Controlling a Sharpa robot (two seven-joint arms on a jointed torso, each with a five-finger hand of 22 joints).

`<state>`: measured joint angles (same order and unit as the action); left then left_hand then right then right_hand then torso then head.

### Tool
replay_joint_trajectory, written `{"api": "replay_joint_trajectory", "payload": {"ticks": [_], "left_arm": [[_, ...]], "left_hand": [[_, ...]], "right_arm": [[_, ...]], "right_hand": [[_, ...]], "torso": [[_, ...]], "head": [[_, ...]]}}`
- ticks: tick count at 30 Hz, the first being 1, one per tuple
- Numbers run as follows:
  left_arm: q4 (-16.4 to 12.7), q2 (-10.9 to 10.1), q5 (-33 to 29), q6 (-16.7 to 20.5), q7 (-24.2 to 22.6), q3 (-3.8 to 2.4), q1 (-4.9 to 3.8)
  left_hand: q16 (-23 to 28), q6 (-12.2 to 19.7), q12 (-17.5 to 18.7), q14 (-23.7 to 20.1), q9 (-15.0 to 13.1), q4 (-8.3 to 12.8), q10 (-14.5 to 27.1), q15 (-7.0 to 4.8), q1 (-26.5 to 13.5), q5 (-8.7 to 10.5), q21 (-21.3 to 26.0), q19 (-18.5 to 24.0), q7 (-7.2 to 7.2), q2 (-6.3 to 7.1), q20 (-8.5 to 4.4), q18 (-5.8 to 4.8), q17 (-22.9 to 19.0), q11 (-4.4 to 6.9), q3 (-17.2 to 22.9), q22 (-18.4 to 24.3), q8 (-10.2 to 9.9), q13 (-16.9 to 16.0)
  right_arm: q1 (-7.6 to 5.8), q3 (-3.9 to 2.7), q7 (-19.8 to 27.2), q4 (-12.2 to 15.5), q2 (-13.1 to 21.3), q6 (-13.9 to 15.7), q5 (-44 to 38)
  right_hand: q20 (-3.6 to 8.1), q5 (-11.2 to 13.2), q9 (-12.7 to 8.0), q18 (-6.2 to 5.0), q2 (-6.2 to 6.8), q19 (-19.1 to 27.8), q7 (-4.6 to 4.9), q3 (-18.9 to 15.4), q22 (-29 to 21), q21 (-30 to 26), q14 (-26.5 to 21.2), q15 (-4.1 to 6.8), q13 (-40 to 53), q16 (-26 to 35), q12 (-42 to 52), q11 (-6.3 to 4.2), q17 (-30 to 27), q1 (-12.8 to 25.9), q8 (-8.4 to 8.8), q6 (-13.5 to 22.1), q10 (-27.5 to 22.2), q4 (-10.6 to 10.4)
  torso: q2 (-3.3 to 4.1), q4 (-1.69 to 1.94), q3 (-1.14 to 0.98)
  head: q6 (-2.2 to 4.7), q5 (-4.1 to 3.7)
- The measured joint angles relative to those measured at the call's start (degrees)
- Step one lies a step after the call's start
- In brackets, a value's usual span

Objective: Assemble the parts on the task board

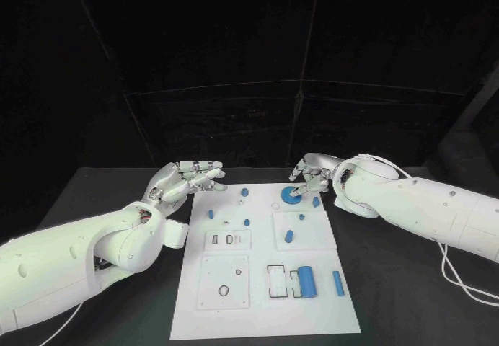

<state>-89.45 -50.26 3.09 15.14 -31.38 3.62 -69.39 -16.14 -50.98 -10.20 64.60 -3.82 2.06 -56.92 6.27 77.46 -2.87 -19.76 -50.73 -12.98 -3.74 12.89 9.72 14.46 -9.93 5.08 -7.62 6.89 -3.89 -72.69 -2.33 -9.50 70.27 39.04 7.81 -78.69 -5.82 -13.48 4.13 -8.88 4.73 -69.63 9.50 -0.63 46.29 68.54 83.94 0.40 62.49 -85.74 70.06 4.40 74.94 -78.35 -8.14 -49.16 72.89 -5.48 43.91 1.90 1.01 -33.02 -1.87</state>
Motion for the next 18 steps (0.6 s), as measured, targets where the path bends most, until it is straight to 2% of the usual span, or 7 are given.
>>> {"api": "replay_joint_trajectory", "payload": {"ticks": [18], "left_arm": [[0.1,0.0,0.0,-0.1,0.1,0.00,0.00]], "left_hand": [[0.0,0.0,0.0,0.0,0.0,0.0,0.0,0.00,0.0,0.00,0.0,0.0,0.00,0.00,0.00,0.00,0.1,0.00,0.0,0.1,0.0,0.0]], "right_arm": [[0.51,0.01,-0.6,-1.3,-0.8,-4.0,-1.9]], "right_hand": [[0.00,-0.3,0.0,-0.01,-0.45,0.0,0.00,-0.2,0.2,0.2,0.0,0.00,0.8,0.0,0.9,0.21,0.0,-0.4,-0.29,0.0,0.2,0.2]], "torso": [[0.00,0.04,-0.04]], "head": [[-0.20,-0.05]]}}
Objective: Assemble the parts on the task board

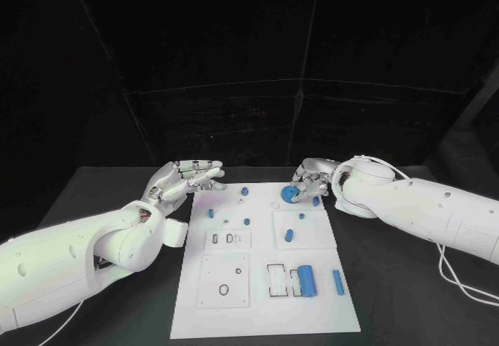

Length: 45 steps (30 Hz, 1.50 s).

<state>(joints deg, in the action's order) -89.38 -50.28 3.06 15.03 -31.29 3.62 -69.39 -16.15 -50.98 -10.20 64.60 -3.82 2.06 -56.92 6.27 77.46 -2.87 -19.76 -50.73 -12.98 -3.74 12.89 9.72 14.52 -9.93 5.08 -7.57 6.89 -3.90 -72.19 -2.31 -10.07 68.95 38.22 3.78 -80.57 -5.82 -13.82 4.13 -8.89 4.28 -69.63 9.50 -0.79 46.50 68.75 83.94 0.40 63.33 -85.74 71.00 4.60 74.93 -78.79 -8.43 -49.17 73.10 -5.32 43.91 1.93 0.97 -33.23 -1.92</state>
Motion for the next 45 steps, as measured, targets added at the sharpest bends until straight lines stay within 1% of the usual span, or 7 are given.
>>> {"api": "replay_joint_trajectory", "payload": {"ticks": [22,31,33,34,38,39,45], "left_arm": [[0.0,0.0,0.0,-0.1,0.1,0.00,0.00],[0.0,0.0,0.0,-0.1,0.1,0.00,0.00],[0.0,0.0,0.0,-0.1,0.2,0.00,0.00],[0.0,0.0,0.0,-0.2,0.2,0.00,0.00],[0.0,-0.1,0.0,-0.2,0.2,0.00,0.00],[0.0,-0.1,0.0,-0.2,0.2,0.00,0.00],[0.1,-0.1,0.0,-0.2,0.2,0.00,0.00]], "left_hand": [[0.0,0.0,0.0,0.0,0.0,0.2,0.0,0.00,0.0,0.00,0.0,0.0,0.00,0.00,0.00,0.00,0.1,0.00,0.2,0.0,0.0,0.0],[0.0,0.0,0.0,0.0,0.0,0.2,0.0,0.00,0.0,0.00,0.0,0.0,0.00,0.00,0.00,-0.01,0.1,0.00,0.2,0.0,-0.2,0.0],[0.0,0.0,0.0,0.0,0.0,0.2,0.0,0.00,0.0,0.00,0.0,0.0,0.00,0.00,0.00,0.00,0.1,0.00,0.2,0.0,-0.2,0.0],[0.0,0.0,0.0,0.0,0.0,0.2,0.0,0.00,0.0,0.00,0.0,0.0,0.00,0.00,0.00,0.00,0.1,0.00,0.2,0.0,-0.2,0.0],[0.0,0.0,0.0,0.0,0.0,0.2,0.0,0.00,0.0,0.00,0.0,0.0,0.00,0.00,0.00,-0.01,0.1,0.00,0.2,0.0,-0.2,0.0],[0.0,0.0,0.0,0.0,0.0,0.2,0.0,0.00,0.0,0.00,0.0,0.0,0.00,0.00,0.00,0.00,0.1,0.00,0.2,0.0,-0.2,0.0],[0.0,0.0,0.0,0.0,0.0,0.2,0.0,0.00,0.0,0.00,0.0,0.0,0.00,0.00,0.00,0.00,0.0,0.00,0.2,0.0,-0.2,0.0]], "right_arm": [[0.14,-0.13,-1.0,-0.5,-1.4,0.5,-3.9],[0.25,-0.15,-2.5,-0.4,-1.5,1.9,-7.0],[0.28,-0.15,-2.8,-0.3,-1.4,2.3,-7.5],[0.32,-0.15,-2.9,-0.1,-1.4,2.5,-7.8],[0.49,-0.10,-3.1,1.0,-1.1,3.6,-8.6],[0.54,-0.08,-3.1,1.3,-1.0,3.9,-8.8],[0.73,0.02,-3.1,5.4,0.1,6.3,-9.1]], "right_hand": [[0.21,-0.1,0.4,-0.01,-2.24,-0.2,-0.71,0.2,0.9,0.6,0.0,0.00,4.6,-0.6,4.0,-0.80,0.0,-1.0,-2.90,-2.6,2.9,0.2],[1.06,8.4,0.5,-0.01,-4.72,-1.1,-1.54,4.8,1.5,1.0,0.0,1.05,7.5,-0.8,5.8,-2.31,0.0,-3.3,-4.92,-6.7,4.6,2.5],[1.23,8.5,0.4,0.07,-4.72,-1.2,-1.54,5.9,1.6,1.1,0.2,1.29,7.6,-0.8,5.8,-2.51,0.0,-3.3,-4.92,-6.7,4.8,2.9],[1.23,8.5,0.4,0.92,-4.72,-1.2,-1.53,6.3,1.7,1.3,0.1,1.40,7.7,-0.8,6.0,-2.57,0.0,-3.3,-4.92,-6.7,4.8,3.1],[1.53,7.6,0.0,0.90,-4.70,-1.3,-1.54,7.9,1.7,1.3,0.0,1.47,8.6,-0.8,6.4,-2.97,0.0,-3.3,-4.87,-6.7,5.2,3.7],[1.65,7.1,-2.5,0.90,-4.70,-1.2,-1.54,8.1,1.7,1.3,0.0,1.48,8.8,-0.8,6.5,-3.07,0.0,-3.3,-4.87,-6.7,5.3,3.8],[1.86,4.4,-2.6,0.90,-4.67,-1.4,-1.54,9.4,2.0,1.3,0.2,1.68,9.5,-1.1,7.1,-2.97,0.0,-3.3,-4.87,-6.7,5.8,5.1]], "torso": [[-0.01,-0.04,-0.03],[-0.01,-0.04,-0.03],[-0.01,-0.03,-0.03],[-0.01,-0.03,-0.03],[-0.01,-0.03,-0.04],[-0.01,-0.03,-0.05],[-0.03,0.03,-0.07]], "head": [[-0.04,0.05],[-0.01,0.05],[0.03,0.07],[0.06,0.09],[0.16,0.20],[0.20,0.24],[0.48,0.26]]}}
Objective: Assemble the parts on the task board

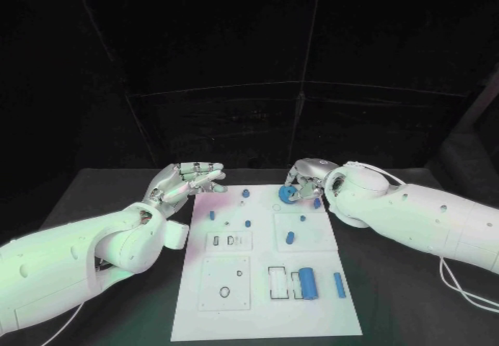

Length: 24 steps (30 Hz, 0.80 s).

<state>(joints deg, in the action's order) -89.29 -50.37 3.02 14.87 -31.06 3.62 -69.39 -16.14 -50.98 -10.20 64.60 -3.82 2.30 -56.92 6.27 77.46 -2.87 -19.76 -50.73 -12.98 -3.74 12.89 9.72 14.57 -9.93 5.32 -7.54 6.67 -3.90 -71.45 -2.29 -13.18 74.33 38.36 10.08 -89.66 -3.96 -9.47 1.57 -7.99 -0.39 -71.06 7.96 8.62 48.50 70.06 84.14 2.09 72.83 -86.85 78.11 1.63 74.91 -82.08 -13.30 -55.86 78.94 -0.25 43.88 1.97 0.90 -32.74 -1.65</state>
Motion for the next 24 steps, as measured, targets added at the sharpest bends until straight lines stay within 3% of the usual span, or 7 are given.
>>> {"api": "replay_joint_trajectory", "payload": {"ticks": [5,6,8,11,16,24], "left_arm": [[0.1,-0.1,0.0,0.0,0.0,0.00,0.00],[0.1,-0.1,0.0,0.0,0.1,0.00,0.00],[0.0,-0.1,0.0,0.0,0.1,0.00,0.00],[0.0,-0.2,0.0,0.0,0.1,0.00,0.00],[0.0,-0.1,0.0,0.0,0.1,0.00,0.00],[0.0,0.1,0.0,0.0,0.2,0.00,-0.01]], "left_hand": [[0.0,0.0,0.0,0.0,0.0,0.0,0.0,0.00,-0.1,0.00,0.0,0.0,0.00,-0.12,0.00,0.00,0.1,0.00,0.0,0.0,0.0,0.0],[0.0,0.0,0.0,0.0,0.0,0.0,0.0,0.00,-0.2,0.00,0.0,0.0,0.00,-0.17,0.00,0.00,0.1,0.00,0.0,0.0,0.0,0.0],[0.0,0.0,0.0,0.0,0.0,0.0,0.0,0.00,-0.2,0.00,0.0,0.0,0.00,-0.23,0.00,0.00,0.1,0.00,0.0,0.1,0.0,0.0],[0.0,0.0,0.0,0.0,0.0,0.0,0.0,0.00,-0.2,0.00,0.0,0.0,0.00,-0.23,0.00,0.00,0.1,0.00,0.0,0.1,0.0,0.0],[0.0,0.0,0.0,0.0,0.0,0.0,0.0,0.00,-0.2,0.00,0.0,0.0,0.00,-0.23,0.00,0.00,0.1,0.00,0.0,0.0,0.0,0.0],[0.0,0.0,0.0,0.0,0.0,0.0,0.0,0.00,-0.2,0.00,0.0,0.0,0.00,-0.23,0.00,0.00,0.0,0.00,0.0,0.0,0.0,0.0]], "right_arm": [[-0.02,-0.03,-0.1,4.9,0.6,2.8,-0.2],[-0.02,-0.03,-0.1,5.7,0.7,3.2,-0.3],[-0.04,-0.03,-0.3,7.3,0.5,4.1,-0.9],[-0.04,-0.03,-0.6,8.2,-0.3,5.0,-1.7],[-0.06,0.21,-1.3,7.9,-3.3,6.0,-3.5],[-0.05,2.20,-2.1,4.1,-8.3,6.3,-5.2]], "right_hand": [[0.00,-1.1,0.0,0.00,1.29,0.0,0.00,0.7,0.5,0.2,0.0,0.02,0.5,0.0,0.3,-0.01,0.0,2.2,-0.01,0.0,0.4,0.4],[0.00,-1.1,0.0,0.00,1.68,0.0,0.00,2.4,0.6,0.5,0.0,0.02,0.6,-0.2,0.4,-0.01,0.0,2.8,-0.01,0.0,0.4,-1.1],[0.20,-1.1,0.0,-0.01,1.82,-0.2,0.00,2.7,0.9,0.5,0.0,0.02,0.8,-0.2,0.4,0.01,0.0,3.0,-0.01,0.0,0.4,-1.1],[0.16,-1.1,0.0,-0.01,2.05,-0.2,0.00,3.0,1.0,0.5,0.0,0.02,0.8,-0.2,0.4,0.20,0.0,3.2,-0.01,0.0,0.6,-0.9],[-0.02,-1.6,0.0,-0.01,2.36,-0.4,0.00,3.9,1.3,0.9,0.0,0.01,0.8,-0.2,0.4,0.20,0.0,3.5,-0.01,0.0,0.6,-1.0],[-0.02,-1.9,0.0,-0.01,2.75,-0.4,0.00,4.9,1.4,0.9,0.0,0.00,0.7,-0.2,0.4,0.20,0.0,3.9,-0.01,0.0,0.6,-0.7]], "torso": [[-0.02,0.00,0.03],[-0.02,0.01,0.03],[-0.02,0.00,0.05],[-0.01,0.00,0.07],[0.04,-0.01,0.07],[0.05,0.00,0.07]], "head": [[0.07,0.23],[0.07,0.24],[0.07,0.29],[0.01,0.51],[0.01,0.85],[-0.40,0.98]]}}
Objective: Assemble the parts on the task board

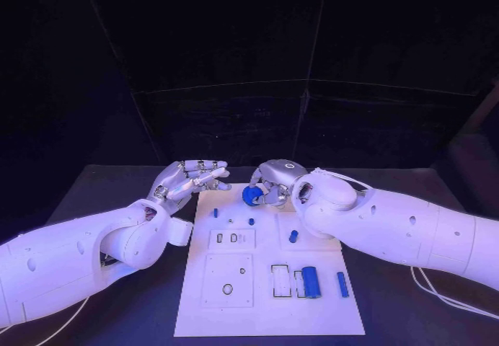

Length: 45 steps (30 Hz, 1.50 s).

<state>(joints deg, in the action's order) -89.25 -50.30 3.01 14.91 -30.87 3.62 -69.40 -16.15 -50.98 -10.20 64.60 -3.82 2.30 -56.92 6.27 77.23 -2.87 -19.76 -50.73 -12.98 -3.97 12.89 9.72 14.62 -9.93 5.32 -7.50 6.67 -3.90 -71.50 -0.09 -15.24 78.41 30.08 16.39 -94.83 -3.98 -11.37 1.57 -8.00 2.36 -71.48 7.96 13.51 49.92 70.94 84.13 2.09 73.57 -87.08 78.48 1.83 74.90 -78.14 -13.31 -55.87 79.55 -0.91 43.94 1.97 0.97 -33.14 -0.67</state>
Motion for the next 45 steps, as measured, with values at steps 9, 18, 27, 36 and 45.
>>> {"api": "replay_joint_trajectory", "payload": {"ticks": [9,18,27,36,45], "left_arm": [[0.1,0.3,0.0,0.0,0.0,0.00,0.00],[0.1,0.5,0.0,0.0,0.1,0.00,0.00],[0.2,0.6,0.0,0.0,0.1,0.00,0.00],[0.2,0.5,0.0,0.0,0.1,0.00,0.00],[0.2,0.4,0.0,0.0,0.1,0.00,-0.01]], "left_hand": [[0.0,0.0,0.0,0.0,0.0,0.0,0.0,0.00,0.0,0.00,0.0,0.0,0.00,0.00,0.00,0.00,0.1,0.00,0.0,0.0,0.0,0.0],[0.0,0.0,0.0,0.0,0.0,0.0,0.0,0.00,0.0,0.00,0.0,0.0,0.00,0.00,0.00,0.00,0.1,0.00,0.0,0.0,0.0,0.0],[0.0,0.0,0.0,0.0,0.0,0.0,0.0,0.00,0.0,0.00,0.0,0.0,0.00,0.00,0.00,0.00,0.1,0.00,0.0,0.0,0.0,0.0],[0.0,0.0,0.2,0.0,0.0,0.0,0.0,0.00,0.0,0.00,0.0,0.0,0.00,0.00,0.00,0.00,0.1,0.00,0.0,0.1,0.0,0.0],[0.2,0.0,0.2,0.0,0.0,0.0,0.0,0.00,0.0,0.00,0.0,0.0,0.00,0.01,0.00,0.00,0.1,0.00,0.0,0.0,0.0,0.0]], "right_arm": [[0.65,0.83,-0.4,-2.4,-2.9,-0.5,-0.8],[0.92,0.94,-1.1,-3.8,-4.2,-0.6,-1.6],[0.90,0.90,-1.8,-5.0,-5.0,-0.6,-2.0],[1.03,0.96,-2.6,-5.8,-5.5,-0.4,-2.3],[1.04,0.95,-2.7,-5.9,-5.6,-0.6,-2.3]], "right_hand": [[0.00,0.4,0.0,0.00,0.36,0.0,0.00,0.6,0.0,0.0,0.0,-0.01,-0.3,0.0,0.0,0.00,0.0,0.4,0.00,0.0,0.0,0.4],[-0.20,0.7,0.0,0.00,1.20,-0.2,0.00,2.4,0.0,0.0,0.0,-0.02,-0.4,0.0,0.0,0.23,0.0,1.2,0.08,0.0,-0.2,-0.9],[-0.21,1.3,0.0,0.00,2.10,-0.2,0.05,3.6,-0.2,0.0,-0.1,-0.37,-1.4,0.0,-0.9,1.04,0.0,2.1,1.36,0.0,-1.0,-1.1],[-1.36,3.6,2.2,-0.01,3.45,-0.1,1.50,4.6,-0.4,0.0,-0.2,-1.65,-2.7,-0.2,-1.8,2.27,0.0,3.5,4.42,5.6,-2.3,-1.6],[-2.06,2.8,2.1,-0.01,4.89,0.2,2.19,3.7,-0.5,0.0,-0.2,-2.10,-3.2,-0.2,-2.2,2.89,0.0,4.9,5.34,7.7,-2.9,-2.4]], "torso": [[0.01,0.05,-0.04],[-0.01,-0.05,-0.07],[-0.03,-0.14,-0.07],[-0.05,-0.11,-0.07],[-0.05,-0.08,-0.04]], "head": [[-0.47,0.29],[-0.68,0.48],[-0.73,0.37],[-0.70,0.08],[-0.63,0.09]]}}
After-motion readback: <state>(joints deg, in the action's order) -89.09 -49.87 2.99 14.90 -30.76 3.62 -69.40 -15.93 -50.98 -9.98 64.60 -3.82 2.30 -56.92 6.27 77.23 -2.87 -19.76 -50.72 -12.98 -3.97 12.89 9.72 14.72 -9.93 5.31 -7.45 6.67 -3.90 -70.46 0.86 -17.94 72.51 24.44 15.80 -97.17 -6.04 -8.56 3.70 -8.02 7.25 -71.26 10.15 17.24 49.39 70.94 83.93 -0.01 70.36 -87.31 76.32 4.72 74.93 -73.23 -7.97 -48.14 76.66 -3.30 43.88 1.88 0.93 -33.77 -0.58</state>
